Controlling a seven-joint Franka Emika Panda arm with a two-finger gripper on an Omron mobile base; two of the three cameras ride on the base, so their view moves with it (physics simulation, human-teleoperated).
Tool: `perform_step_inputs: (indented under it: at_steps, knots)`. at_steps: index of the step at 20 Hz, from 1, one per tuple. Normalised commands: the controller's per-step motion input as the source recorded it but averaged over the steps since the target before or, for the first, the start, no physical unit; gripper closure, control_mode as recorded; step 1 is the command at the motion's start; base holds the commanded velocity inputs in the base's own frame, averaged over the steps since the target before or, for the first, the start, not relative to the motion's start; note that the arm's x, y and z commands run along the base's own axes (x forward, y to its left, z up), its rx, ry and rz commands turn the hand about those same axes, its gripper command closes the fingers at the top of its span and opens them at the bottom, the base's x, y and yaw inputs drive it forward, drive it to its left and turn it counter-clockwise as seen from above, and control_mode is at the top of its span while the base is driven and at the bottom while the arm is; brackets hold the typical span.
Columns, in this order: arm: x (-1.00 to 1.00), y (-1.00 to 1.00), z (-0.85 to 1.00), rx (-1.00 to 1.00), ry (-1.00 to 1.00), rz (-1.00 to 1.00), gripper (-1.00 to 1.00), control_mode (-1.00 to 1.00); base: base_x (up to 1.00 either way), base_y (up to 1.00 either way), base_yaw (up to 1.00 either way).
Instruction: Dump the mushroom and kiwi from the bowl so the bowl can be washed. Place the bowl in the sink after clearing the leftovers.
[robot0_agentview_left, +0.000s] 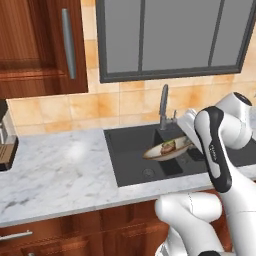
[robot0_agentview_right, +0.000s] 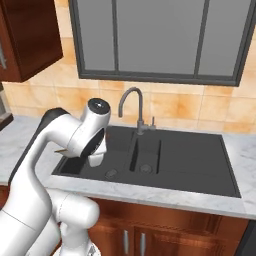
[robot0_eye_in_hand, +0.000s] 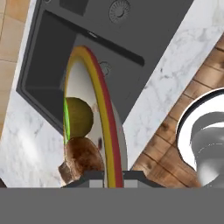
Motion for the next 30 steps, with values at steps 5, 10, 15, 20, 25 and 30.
perform_step_inputs:
  at_steps: [5,10,15,20,25,30]
  knots:
    - [0.0,0.0,0.0,0.0,0.0,0.0,1.0,1.0,0.36,-0.11,0.0]
    - [0.0,-0.23,0.0,0.0,-0.08,0.02,1.0,-1.0,0.02,-0.1,0.0]
    - [0.0,-0.68,0.0,0.0,-0.23,0.08,1.0,-1.0,0.0,0.0,0.0]
    - [0.0,-0.75,0.0,0.0,-0.24,0.12,1.0,-1.0,0.0,0.0,0.0]
    - [0.14,-0.68,0.0,0.0,-0.16,0.11,1.0,-1.0,0.0,0.0,0.0]
    - [0.49,-0.62,0.0,0.0,-0.01,0.1,1.0,-1.0,0.0,0.0,0.0]
